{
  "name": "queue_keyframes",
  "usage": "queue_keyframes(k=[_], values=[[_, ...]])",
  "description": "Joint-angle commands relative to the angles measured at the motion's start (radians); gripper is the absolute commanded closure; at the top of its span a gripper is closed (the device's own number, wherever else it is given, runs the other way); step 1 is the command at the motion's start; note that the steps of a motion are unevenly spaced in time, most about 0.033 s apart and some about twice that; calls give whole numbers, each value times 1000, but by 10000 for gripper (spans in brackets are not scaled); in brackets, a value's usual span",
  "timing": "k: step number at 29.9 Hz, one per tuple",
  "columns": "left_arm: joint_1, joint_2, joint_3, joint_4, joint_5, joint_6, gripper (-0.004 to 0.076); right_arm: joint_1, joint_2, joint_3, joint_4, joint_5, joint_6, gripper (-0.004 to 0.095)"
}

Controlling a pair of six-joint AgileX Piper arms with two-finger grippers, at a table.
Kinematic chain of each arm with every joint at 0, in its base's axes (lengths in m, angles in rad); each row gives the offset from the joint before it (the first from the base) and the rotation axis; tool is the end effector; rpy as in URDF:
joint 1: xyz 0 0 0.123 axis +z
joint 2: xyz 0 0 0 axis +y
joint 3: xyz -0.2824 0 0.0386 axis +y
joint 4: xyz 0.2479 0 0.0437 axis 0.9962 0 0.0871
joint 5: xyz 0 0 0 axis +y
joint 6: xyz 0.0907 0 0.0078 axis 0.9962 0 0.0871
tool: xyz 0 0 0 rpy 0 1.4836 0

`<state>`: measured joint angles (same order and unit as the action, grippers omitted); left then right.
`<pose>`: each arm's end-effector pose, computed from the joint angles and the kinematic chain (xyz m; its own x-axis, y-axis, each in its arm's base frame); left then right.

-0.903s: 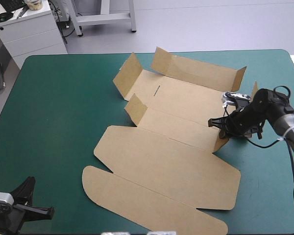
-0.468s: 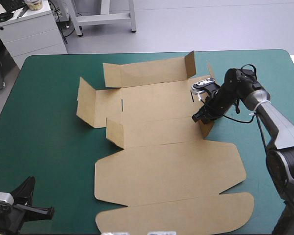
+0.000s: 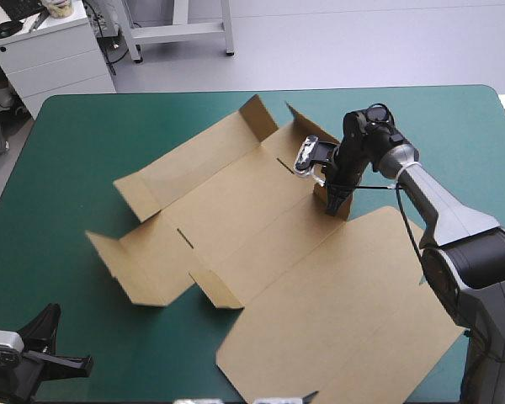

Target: Fold the box

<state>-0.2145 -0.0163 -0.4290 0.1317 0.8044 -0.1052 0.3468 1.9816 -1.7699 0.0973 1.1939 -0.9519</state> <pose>0.0109 0.0065 0.2791 -0.2600 0.0428 -0.9647 0.1192 0.9928 0.0119 0.3944 0.1513 0.2693 -0.2689 -0.9371 -0.2224 -0.9412 0.3048 -0.1461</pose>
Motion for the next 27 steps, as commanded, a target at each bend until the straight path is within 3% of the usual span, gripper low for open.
queue_keyframes(k=[1,10,14,23,27], values=[[-2,-12,-22,2,-72,-4,734,35,-53,-37,5,-58,-164,928],[-2,-12,-22,2,-72,-4,734,97,-53,-37,25,-184,-385,928],[-2,-12,-22,2,-72,-8,734,103,-53,-37,116,-238,-526,928],[-2,-12,-22,2,-72,-9,734,105,-53,-37,206,-333,-565,921],[-2,-12,-22,2,-72,-9,734,105,-50,-37,247,-333,-575,793]])
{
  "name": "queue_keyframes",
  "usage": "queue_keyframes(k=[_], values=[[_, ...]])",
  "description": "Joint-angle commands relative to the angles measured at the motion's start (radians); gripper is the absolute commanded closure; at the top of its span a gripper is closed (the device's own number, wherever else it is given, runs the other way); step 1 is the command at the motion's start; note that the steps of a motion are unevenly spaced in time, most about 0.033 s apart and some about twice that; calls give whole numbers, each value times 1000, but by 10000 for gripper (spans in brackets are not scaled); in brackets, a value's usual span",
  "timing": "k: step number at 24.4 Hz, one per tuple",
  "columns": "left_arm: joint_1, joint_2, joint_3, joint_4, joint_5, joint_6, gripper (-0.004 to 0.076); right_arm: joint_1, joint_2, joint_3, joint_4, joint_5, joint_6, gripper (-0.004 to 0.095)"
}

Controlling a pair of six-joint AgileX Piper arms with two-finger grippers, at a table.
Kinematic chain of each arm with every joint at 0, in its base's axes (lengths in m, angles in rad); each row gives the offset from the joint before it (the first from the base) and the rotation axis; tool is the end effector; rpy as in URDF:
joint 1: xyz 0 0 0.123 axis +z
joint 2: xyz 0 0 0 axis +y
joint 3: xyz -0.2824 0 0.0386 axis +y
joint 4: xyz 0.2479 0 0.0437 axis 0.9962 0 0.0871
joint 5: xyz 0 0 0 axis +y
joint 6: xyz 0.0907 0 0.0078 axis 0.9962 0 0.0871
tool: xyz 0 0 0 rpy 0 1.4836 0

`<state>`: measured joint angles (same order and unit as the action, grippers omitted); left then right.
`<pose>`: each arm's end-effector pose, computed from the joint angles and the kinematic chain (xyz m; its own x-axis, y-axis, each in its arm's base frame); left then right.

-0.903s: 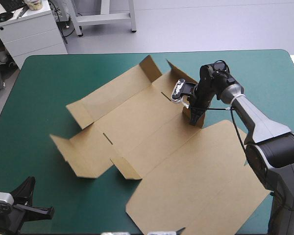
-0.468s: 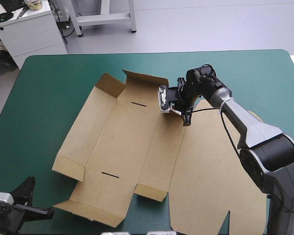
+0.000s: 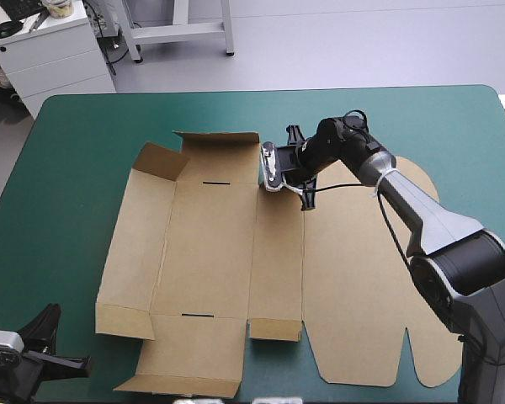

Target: Fold the box

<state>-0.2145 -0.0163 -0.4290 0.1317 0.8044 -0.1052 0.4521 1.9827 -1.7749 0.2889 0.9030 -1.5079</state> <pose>0.0109 0.0065 0.2791 -0.2600 0.0428 -0.9647 0.1192 0.9928 0.0119 0.3937 0.2139 0.2831 0.3342 -0.8889 -0.3134 -0.8652 -0.1575 -0.4761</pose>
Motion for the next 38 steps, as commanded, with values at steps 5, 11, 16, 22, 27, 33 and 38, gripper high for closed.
queue_keyframes(k=[5,11,16,22,27,33,38], values=[[-2,-12,-22,2,-72,-9,734,-1,-46,-32,75,-47,-10,360],[-2,-12,-22,2,-72,-9,734,-1,-84,-32,99,-51,153,145],[-2,-12,-22,2,-72,-9,734,-1,-144,-32,34,-69,593,279],[-2,-12,-22,2,-72,-9,734,-1,-217,-32,-212,-84,1022,924],[-2,-12,-22,2,-72,-9,686,-1,-235,-32,-422,-58,1541,913],[-2,-12,-22,8,-72,-10,237,-1,-380,221,-490,-63,1675,913],[-2,-7,-24,-1,-72,-23,238,-1,-608,477,-494,-108,1674,913]])
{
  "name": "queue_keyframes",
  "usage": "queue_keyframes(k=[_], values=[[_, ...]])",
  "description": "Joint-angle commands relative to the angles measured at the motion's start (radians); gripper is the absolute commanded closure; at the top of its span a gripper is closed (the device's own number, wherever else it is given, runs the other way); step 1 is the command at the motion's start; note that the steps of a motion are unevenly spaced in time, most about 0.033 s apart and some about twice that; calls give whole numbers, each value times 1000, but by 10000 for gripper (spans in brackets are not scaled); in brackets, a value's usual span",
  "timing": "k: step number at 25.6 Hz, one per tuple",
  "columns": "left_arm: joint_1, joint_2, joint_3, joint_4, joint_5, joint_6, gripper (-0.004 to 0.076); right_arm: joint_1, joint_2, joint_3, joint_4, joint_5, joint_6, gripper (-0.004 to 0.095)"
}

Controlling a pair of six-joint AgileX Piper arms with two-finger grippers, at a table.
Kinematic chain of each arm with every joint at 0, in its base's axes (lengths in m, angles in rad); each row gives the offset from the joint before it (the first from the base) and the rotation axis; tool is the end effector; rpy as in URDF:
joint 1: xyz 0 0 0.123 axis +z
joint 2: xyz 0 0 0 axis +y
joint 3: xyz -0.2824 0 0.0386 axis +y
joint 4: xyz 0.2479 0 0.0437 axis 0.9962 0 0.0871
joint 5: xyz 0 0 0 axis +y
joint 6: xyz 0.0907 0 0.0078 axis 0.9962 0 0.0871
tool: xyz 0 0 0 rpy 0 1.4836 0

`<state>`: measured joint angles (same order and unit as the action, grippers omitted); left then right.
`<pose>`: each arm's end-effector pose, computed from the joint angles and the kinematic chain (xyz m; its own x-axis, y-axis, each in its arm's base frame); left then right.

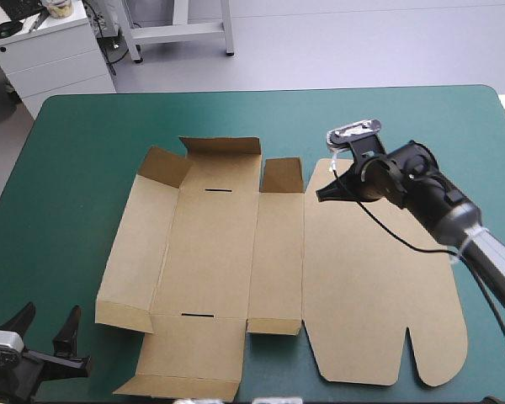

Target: Fold the box

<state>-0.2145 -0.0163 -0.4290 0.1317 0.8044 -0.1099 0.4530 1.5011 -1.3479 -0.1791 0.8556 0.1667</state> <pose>0.0109 0.0065 0.2791 -0.2605 0.0381 -0.9647 0.1180 0.9930 0.0074 0.2980 0.1314 0.3413 -0.7285 -0.3011 -0.6153 -0.3249 0.9426 -0.0767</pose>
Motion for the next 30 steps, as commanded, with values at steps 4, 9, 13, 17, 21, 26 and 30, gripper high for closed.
queue_keyframes(k=[4,9,13,17,21,26,30], values=[[-2,72,-58,-2,-72,-20,238,-1,-254,159,-26,-85,-5,913],[-2,254,-155,4,-64,-20,238,-1,-368,240,-18,-108,-5,913],[-2,480,-287,7,67,-20,238,-1,-433,278,85,-53,-19,913],[-2,740,-437,-1,162,-20,238,-1,-517,351,179,-66,-81,913],[-2,899,-488,-76,187,-11,238,-1,-583,422,179,-47,-81,913],[60,963,-478,-191,153,17,238,-1,-644,479,179,-32,-81,913],[224,995,-478,-301,150,183,238,-1,-653,479,179,-34,-86,913]])
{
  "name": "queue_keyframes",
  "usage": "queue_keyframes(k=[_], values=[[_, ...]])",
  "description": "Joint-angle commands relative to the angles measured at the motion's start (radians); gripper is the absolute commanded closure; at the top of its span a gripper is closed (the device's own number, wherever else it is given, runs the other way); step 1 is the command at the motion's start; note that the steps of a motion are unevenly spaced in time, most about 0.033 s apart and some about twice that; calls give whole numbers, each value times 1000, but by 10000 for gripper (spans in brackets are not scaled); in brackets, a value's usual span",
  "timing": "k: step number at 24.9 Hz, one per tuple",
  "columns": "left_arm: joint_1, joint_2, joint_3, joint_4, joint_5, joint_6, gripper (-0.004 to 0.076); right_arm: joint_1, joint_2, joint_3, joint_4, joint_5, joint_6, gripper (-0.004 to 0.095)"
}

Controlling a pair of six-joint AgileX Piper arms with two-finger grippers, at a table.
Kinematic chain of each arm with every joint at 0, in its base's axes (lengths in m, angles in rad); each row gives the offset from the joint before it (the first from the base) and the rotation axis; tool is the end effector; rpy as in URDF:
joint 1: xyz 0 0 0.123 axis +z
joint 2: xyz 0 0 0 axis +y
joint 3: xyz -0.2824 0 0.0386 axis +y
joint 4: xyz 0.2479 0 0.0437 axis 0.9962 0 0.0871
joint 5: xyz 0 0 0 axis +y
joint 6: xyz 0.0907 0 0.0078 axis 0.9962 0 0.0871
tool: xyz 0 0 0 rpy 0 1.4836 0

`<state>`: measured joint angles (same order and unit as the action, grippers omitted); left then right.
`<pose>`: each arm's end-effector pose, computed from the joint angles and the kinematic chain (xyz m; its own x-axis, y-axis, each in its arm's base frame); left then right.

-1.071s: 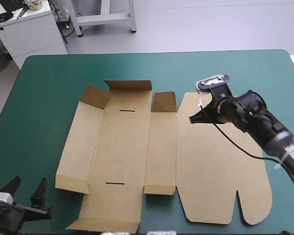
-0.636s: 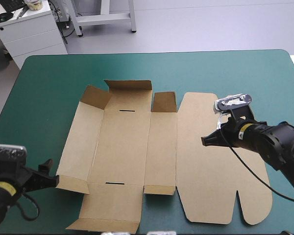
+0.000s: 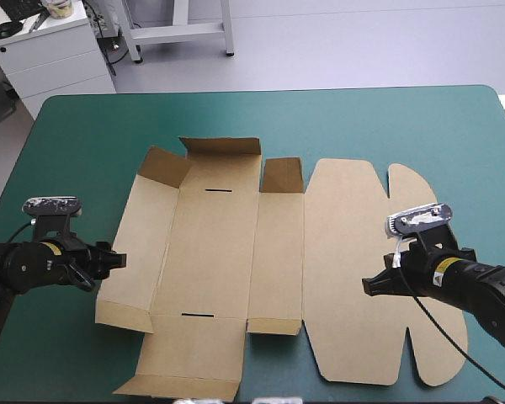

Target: Fold the box

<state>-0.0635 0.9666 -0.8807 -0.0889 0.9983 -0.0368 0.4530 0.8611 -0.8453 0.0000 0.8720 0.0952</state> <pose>0.1706 -0.0177 0.3234 -0.8430 -0.0313 -0.5370 0.0323 0.9936 -0.1086 0.1413 0.0688 0.3367 -0.6841 -0.2273 -0.6931 -0.3743 0.9249 0.0662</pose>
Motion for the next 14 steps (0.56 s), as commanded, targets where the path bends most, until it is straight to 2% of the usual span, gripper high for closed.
queue_keyframes(k=[1,6,9,14], values=[[154,43,-26,-180,-32,210,238,-1,-13,-23,0,-52,-14,913],[316,196,-26,-368,30,374,238,-1,-13,-23,-9,-52,-14,913],[323,302,-26,-364,56,396,238,-1,-13,-23,-14,-52,-14,913],[323,386,-26,-400,58,422,238,-1,-13,-23,0,-52,-45,913]])
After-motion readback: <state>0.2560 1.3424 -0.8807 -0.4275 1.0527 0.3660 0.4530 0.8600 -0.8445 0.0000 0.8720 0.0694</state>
